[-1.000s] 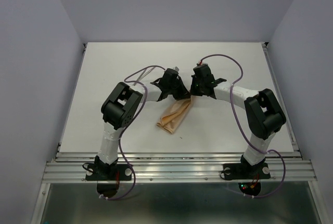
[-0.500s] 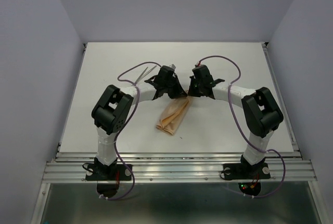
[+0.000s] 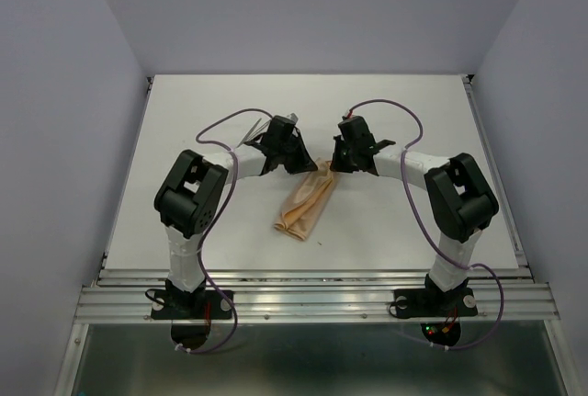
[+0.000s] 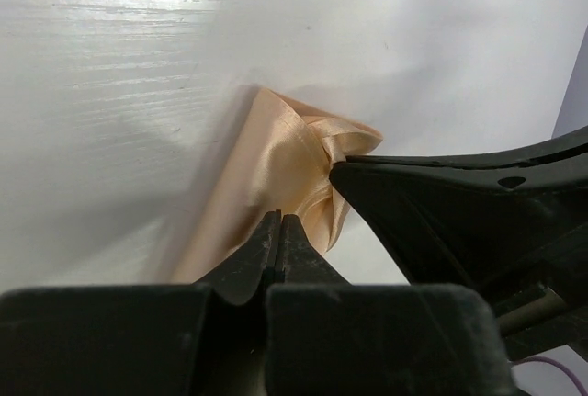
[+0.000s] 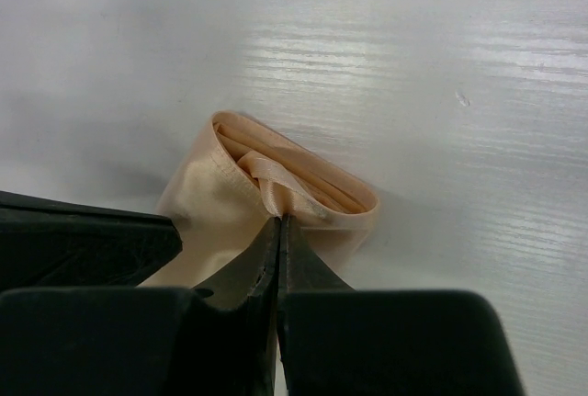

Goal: Fold the napkin into a case and place the utensils inside
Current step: Stuff the top corner of the smaller-rectangle-folded napkin into the folded napkin.

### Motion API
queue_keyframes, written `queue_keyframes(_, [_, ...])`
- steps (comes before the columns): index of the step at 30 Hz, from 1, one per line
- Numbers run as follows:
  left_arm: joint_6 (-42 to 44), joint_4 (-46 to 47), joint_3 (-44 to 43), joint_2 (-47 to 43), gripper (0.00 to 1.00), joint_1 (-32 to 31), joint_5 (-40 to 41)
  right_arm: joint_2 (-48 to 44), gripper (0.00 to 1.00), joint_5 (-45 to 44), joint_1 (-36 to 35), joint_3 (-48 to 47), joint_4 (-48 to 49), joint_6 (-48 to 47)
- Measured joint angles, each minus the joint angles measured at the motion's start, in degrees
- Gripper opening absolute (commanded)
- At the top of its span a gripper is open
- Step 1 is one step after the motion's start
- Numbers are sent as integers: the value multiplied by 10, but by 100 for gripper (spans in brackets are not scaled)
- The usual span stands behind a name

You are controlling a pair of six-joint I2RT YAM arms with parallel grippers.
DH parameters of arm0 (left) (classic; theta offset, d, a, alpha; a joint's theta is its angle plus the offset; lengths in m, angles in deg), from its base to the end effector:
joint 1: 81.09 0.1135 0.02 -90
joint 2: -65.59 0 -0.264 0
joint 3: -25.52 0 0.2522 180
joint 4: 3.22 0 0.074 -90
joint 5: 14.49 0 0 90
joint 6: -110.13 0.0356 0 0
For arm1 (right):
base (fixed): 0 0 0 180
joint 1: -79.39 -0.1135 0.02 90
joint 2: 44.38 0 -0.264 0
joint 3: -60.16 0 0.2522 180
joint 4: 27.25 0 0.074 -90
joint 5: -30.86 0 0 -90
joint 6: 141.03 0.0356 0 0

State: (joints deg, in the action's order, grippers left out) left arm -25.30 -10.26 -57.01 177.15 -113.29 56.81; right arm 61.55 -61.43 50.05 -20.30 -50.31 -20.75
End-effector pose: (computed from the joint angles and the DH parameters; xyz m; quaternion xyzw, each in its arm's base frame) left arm 0.3532 -0.2359 0.1732 -0.0281 0.8821 -0.3933 0.2579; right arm 0.3430 0.1912 0.1768 0.0147 0.9350 0.1598 0.3164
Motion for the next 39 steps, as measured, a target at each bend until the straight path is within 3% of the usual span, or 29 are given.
queue_keyframes(14, [60,-42,44,-53,0,34,83,0,1,9,0,0,0,0])
queue_keyframes(39, [75,-49,-7,15,0,-15,49,5,1,14,0,-21,-2,0])
